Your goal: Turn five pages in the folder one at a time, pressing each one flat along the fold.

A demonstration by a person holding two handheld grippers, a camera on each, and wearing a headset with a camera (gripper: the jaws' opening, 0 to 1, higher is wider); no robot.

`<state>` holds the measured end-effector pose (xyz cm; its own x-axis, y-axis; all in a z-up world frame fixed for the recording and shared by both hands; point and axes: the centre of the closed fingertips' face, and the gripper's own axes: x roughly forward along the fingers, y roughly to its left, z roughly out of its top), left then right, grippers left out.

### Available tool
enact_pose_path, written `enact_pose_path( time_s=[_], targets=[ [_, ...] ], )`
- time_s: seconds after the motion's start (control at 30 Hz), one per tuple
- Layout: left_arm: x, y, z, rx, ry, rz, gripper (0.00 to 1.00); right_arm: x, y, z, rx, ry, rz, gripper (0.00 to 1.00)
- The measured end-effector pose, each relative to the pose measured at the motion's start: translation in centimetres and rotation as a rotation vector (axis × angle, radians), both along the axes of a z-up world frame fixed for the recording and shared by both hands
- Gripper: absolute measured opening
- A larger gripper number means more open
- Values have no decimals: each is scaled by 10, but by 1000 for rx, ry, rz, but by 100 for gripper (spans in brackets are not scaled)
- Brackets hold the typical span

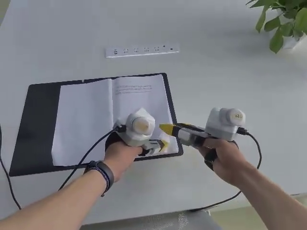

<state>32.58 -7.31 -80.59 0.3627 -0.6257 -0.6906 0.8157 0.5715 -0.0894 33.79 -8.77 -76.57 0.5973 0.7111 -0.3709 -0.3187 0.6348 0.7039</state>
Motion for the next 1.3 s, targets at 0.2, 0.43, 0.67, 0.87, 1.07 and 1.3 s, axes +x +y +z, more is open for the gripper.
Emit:
enact_pose_path(
  time_s=[0.2,0.43,0.67,0.87,1.07,1.3],
  targets=[
    [0,0,0,-2,4,2,52,6,6,-8,19,31,14,40],
    [-2,-2,2,-17,25,7,57,5,10,-8,50,62,13,24],
    [-8,-7,10,-53,50,10,65,5,4,-6,61,56,-10,8],
    [-13,-5,21,-64,43,4,68,6,1,-5,68,60,-20,1],
    [-12,4,34,-89,27,16,70,5,2,-3,86,80,-48,0],
    [-12,17,45,-114,14,42,71,5,8,5,96,77,-68,0]
  ],
)
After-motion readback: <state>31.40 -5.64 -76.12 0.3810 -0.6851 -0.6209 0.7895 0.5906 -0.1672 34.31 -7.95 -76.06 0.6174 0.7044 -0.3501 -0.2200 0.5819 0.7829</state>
